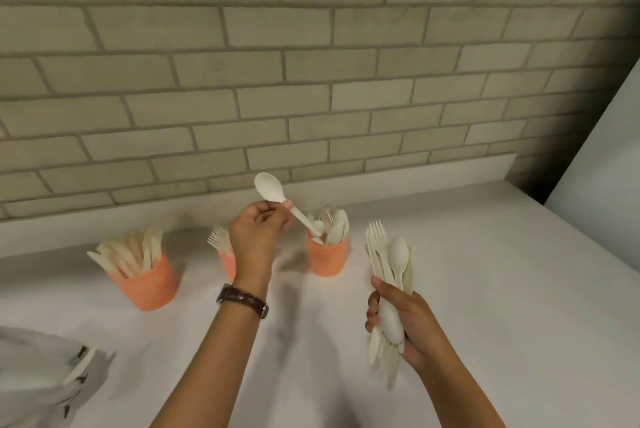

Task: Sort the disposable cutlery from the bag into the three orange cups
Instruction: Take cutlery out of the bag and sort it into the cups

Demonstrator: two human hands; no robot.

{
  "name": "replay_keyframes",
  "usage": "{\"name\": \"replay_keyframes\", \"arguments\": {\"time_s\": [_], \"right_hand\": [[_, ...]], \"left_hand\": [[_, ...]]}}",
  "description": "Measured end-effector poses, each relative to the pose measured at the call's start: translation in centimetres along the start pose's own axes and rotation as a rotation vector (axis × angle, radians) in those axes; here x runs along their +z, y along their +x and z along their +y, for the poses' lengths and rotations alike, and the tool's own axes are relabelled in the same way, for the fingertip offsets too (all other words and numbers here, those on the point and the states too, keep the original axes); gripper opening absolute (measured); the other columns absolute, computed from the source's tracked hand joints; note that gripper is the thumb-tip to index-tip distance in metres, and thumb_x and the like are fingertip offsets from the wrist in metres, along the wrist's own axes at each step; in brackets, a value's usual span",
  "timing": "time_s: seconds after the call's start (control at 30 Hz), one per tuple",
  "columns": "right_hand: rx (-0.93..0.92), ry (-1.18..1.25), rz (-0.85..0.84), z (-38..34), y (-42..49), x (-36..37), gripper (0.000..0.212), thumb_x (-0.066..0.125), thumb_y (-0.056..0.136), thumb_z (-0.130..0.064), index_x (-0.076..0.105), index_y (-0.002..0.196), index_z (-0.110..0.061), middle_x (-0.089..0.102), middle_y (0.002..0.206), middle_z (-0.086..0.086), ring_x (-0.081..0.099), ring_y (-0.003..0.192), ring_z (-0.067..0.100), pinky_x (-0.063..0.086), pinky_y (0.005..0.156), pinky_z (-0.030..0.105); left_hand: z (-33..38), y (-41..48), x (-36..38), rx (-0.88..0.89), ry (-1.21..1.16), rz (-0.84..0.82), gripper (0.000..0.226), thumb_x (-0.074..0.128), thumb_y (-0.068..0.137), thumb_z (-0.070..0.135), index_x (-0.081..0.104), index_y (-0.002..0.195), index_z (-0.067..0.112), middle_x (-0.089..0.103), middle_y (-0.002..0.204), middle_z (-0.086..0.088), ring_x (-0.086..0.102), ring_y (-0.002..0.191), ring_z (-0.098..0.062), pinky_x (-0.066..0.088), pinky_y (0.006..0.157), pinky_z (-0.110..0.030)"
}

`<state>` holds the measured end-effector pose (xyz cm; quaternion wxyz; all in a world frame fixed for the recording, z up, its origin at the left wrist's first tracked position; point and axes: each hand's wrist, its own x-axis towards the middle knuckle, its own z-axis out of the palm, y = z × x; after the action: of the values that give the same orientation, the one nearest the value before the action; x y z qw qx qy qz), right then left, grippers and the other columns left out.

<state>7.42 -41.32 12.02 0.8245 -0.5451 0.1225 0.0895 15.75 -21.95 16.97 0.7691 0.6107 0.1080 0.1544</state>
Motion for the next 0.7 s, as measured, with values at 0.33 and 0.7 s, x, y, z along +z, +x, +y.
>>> {"name": "replay_keyframes", "arguments": {"time_s": [0.33, 0.7], "right_hand": [[0.014, -0.053, 0.019, -2.7, 4.0, -1.2, 0.020, 0.063, 0.086, -0.016, 0.060, 0.071, -0.003, 0.054, 0.055, 0.013, 0.047, 0.044, 0.023, 0.044, 0.053, 0.033], [0.094, -0.081, -0.212, -4.6, 5.9, -2.0, 0.025, 0.067, 0.079, -0.026, 0.062, 0.085, -0.002, 0.056, 0.059, 0.013, 0.048, 0.045, 0.022, 0.045, 0.049, 0.031]], "left_hand": [[-10.9, 4.3, 5.4, 0.082, 0.736, -0.064, 0.010, 0.067, 0.079, 0.014, 0.072, 0.075, 0.021, 0.068, 0.084, 0.000, 0.062, 0.087, -0.021, 0.038, 0.070, -0.022], [-5.1, -3.3, 5.5, 0.372, 0.630, -0.211, 0.033, 0.069, 0.080, 0.007, 0.070, 0.088, 0.039, 0.061, 0.098, 0.015, 0.052, 0.090, 0.000, 0.037, 0.075, -0.005]]}}
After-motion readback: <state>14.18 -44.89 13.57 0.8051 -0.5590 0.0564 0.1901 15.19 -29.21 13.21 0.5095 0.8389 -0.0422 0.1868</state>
